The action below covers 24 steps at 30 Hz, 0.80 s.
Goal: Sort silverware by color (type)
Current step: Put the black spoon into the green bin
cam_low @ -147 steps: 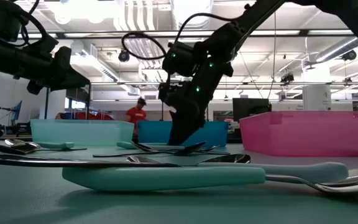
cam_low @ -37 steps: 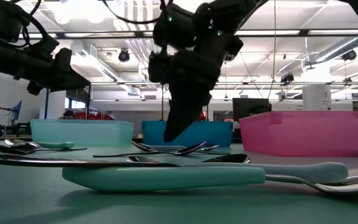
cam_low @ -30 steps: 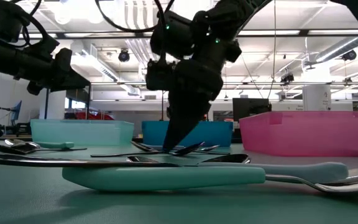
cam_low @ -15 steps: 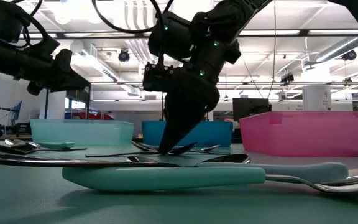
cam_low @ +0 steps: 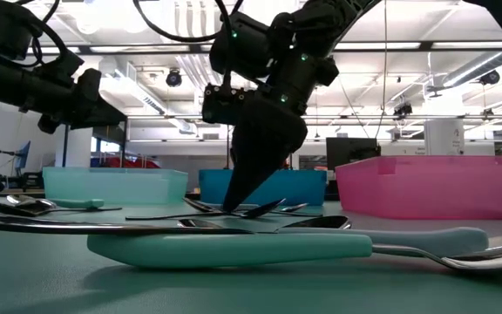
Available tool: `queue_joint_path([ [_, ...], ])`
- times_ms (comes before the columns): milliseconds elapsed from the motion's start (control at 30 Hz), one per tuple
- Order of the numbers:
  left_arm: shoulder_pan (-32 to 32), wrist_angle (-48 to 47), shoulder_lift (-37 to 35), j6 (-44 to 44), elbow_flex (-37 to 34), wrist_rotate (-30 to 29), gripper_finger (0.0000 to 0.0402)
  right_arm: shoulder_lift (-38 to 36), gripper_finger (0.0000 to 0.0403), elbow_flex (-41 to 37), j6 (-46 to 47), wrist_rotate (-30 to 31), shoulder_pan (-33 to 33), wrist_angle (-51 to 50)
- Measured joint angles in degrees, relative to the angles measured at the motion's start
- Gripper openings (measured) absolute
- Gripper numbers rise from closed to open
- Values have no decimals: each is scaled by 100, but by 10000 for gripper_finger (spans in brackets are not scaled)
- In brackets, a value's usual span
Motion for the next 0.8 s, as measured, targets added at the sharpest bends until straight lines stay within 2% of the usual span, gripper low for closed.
queue_joint_path([
  [633,2,0,4,0,0,0,103,539,97,22,-32,-42,-2,108],
  [700,0,0,4,0,0,0,103,543,84,19,-32,-31,-2,111],
  [800,0,0,4,0,0,0,103,533,43,15,-32,-16,-13,112],
])
